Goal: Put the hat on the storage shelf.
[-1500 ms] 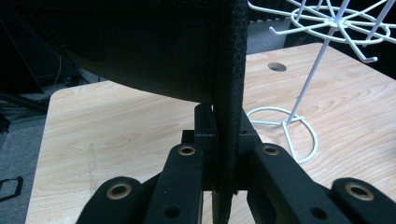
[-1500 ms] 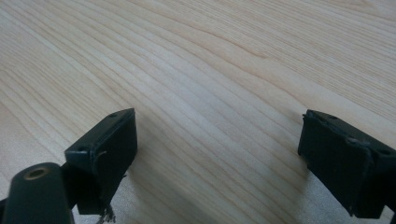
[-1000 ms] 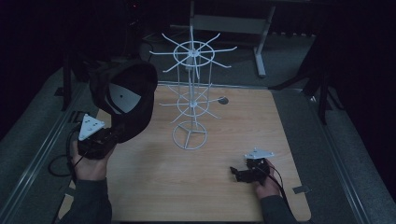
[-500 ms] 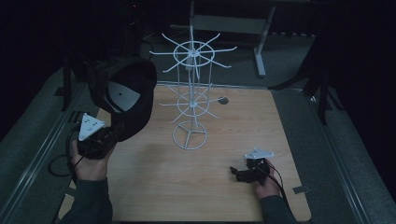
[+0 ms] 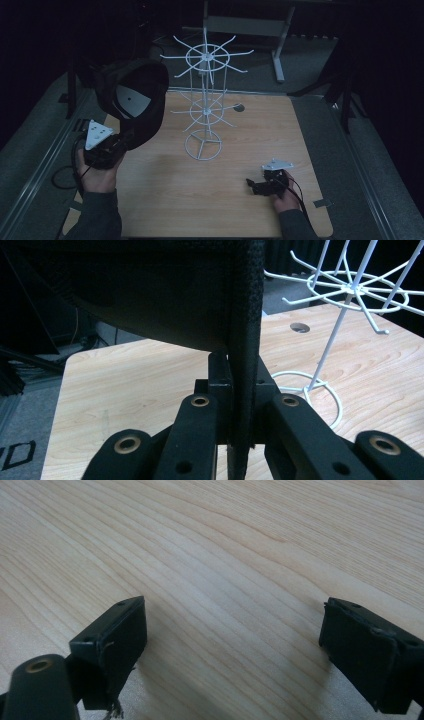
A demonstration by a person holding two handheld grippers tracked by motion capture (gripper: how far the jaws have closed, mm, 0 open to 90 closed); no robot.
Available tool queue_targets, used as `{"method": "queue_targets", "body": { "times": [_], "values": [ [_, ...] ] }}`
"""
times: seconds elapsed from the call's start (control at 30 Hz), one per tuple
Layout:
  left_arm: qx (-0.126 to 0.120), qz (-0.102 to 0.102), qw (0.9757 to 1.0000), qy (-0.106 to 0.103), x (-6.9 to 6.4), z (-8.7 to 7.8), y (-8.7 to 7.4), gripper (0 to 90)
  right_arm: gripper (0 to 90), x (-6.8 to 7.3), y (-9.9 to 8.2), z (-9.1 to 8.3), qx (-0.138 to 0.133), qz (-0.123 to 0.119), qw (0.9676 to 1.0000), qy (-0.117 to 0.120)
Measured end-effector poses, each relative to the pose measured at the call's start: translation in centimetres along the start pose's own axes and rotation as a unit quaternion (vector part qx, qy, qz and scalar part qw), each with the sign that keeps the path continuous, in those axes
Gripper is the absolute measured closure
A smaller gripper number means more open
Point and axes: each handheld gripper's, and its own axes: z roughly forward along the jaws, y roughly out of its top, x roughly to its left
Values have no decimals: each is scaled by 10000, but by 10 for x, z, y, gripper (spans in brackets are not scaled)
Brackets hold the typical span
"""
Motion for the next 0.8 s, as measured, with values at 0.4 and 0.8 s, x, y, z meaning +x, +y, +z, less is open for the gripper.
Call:
{"method": "queue_targets", "body": {
  "times": [0.4,0.8],
  "values": [
    [-37,35,10000,45,-4,0,3,863,117,0,0,0,-2,4,10000,0],
    [-105,73,9998,120,-10,1,5,863,117,0,0,0,-3,7,10000,-2]
  ]
}}
